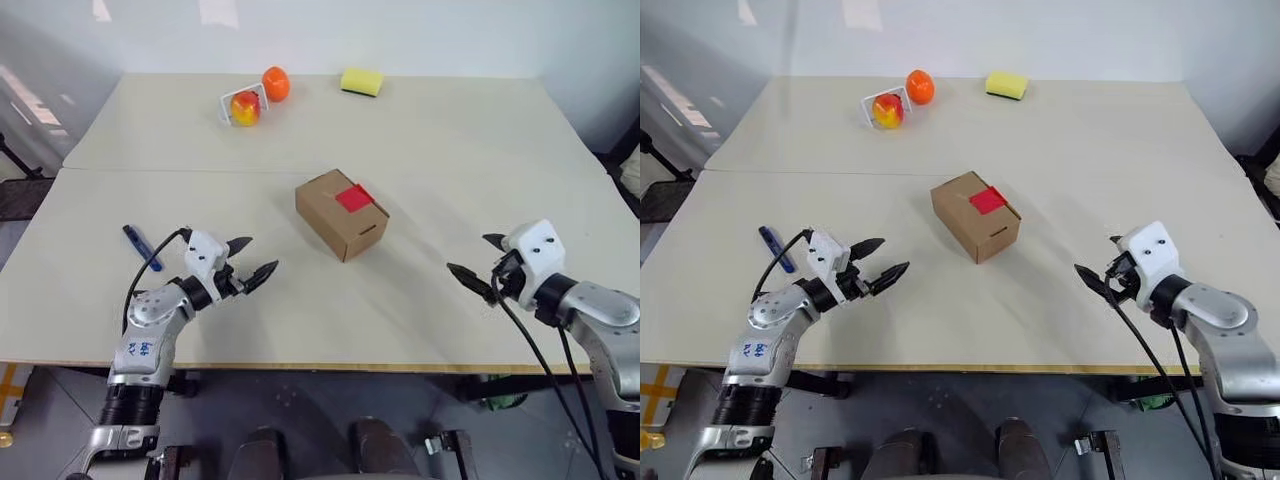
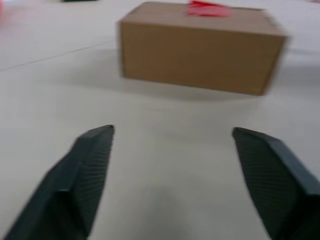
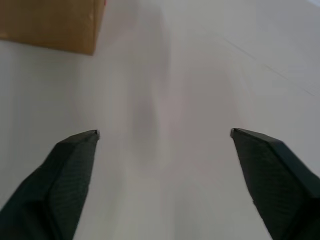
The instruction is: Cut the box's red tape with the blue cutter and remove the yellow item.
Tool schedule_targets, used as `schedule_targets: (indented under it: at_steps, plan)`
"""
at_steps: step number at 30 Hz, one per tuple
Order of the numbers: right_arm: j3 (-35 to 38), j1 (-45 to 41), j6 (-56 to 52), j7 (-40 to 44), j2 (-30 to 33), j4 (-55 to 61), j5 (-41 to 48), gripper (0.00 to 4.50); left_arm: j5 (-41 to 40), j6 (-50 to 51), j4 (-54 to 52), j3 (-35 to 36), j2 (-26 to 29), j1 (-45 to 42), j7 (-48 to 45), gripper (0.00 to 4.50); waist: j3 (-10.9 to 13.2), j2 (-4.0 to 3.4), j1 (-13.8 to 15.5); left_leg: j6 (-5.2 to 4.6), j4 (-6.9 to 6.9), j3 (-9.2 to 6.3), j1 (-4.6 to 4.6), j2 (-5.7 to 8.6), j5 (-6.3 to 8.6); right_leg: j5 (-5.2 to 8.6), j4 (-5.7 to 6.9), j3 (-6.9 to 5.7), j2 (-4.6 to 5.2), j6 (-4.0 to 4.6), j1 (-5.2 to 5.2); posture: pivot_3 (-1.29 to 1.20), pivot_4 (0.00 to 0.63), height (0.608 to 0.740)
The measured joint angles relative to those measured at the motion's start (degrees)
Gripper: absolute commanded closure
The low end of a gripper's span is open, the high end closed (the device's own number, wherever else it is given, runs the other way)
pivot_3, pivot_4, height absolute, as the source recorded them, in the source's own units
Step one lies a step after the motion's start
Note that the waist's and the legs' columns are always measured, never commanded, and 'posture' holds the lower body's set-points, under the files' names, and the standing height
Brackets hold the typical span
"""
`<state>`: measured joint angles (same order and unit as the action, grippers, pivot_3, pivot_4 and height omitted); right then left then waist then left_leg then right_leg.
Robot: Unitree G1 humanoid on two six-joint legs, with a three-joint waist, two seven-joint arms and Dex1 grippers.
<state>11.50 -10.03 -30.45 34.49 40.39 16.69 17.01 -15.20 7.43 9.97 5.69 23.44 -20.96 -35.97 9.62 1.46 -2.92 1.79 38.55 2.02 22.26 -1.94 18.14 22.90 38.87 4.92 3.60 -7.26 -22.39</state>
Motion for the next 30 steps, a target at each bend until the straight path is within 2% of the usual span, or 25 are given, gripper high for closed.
schedule_targets:
  at_steps: [6,9,10,13,17,21,24,25,30]
  plan:
    - [-2.9,-1.1,-7.0,-3.7,-3.4,4.8,1.1,3.2,1.8,-3.7,10.3,0.1,-0.3,-7.7,1.5,3.27,0.0,0.0,0.2,-0.01,0.1,-0.01,0.06,0.07,0.02,0.0,0.09,-0.02,0.01,0.0,-0.06,0.0,0.15,0.74]
    - [-4.0,-2.6,-9.3,-6.6,-5.6,5.3,0.8,4.37,2.5,-6.3,18.3,0.5,-0.7,-11.8,3.0,4.26,0.0,0.01,0.3,-0.02,0.21,-0.02,0.08,0.06,0.02,0.0,0.12,-0.03,0.04,0.0,-0.07,0.0,0.15,0.74]
    - [-4.6,-3.3,-9.7,-7.4,-6.2,5.3,0.6,4.5,2.7,-7.3,20.8,0.7,-1.0,-13.5,3.8,4.48,0.0,0.01,0.3,-0.02,0.23,-0.02,0.11,0.06,0.03,0.0,0.12,-0.04,0.03,0.0,-0.09,0.0,0.15,0.74]
    - [-5.2,-6.6,-9.6,-10.2,-7.9,1.8,-1.2,4.5,3.0,-10.0,27.2,1.3,-1.6,-17.7,4.5,4.48,0.0,0.03,0.4,-0.03,0.28,0.0,0.12,0.12,0.03,-0.01,0.16,-0.04,0.02,-0.03,-0.09,0.0,0.15,0.74]
    - [-8.6,-18.5,-4.5,-10.9,-8.9,-16.0,-5.8,4.5,3.1,-11.6,32.5,0.7,-3.1,-20.9,1.4,4.48,0.0,0.02,-0.2,-0.09,0.38,0.12,0.13,0.19,0.06,-0.03,0.21,-0.07,0.06,-0.06,-0.15,0.0,0.15,0.74]
    - [-14.0,-36.6,3.0,-5.5,-11.4,-41.8,-9.8,4.5,2.9,-10.8,33.6,-1.5,-5.8,-21.2,-5.0,4.48,0.0,-0.01,-1.7,-0.09,0.42,0.12,0.1,0.09,0.06,-0.04,0.5,-0.29,0.04,-0.07,-0.22,0.0,0.15,0.74]
    - [-15.4,-44.2,6.6,-2.2,-13.8,-54.8,-11.0,4.5,3.0,-11.4,34.2,-1.7,-6.2,-21.7,-5.5,4.48,0.0,-0.01,-2.4,-0.11,0.43,0.07,0.11,0.07,0.07,-0.04,0.63,-0.84,0.28,-0.07,-0.27,0.0,0.15,0.74]
    - [-15.9,-47.6,8.0,-1.0,-15.0,-61.2,-11.9,4.5,3.1,-11.8,35.5,-1.6,-6.4,-22.4,-5.2,4.48,0.0,-0.01,-2.6,-0.11,0.46,0.08,0.11,0.11,0.07,-0.04,0.65,-1.19,0.68,-0.07,-0.27,0.0,0.15,0.74]
    - [-18.1,-56.8,11.9,4.9,-18.9,-75.9,-15.0,4.5,3.7,-13.1,37.8,-1.8,-8.9,-24.5,-4.5,4.48,0.0,-0.01,-3.4,-0.13,0.45,0.06,0.14,0.23,0.08,-0.04,0.64,-1.87,0.99,-0.07,-0.26,0.0,0.15,0.74]
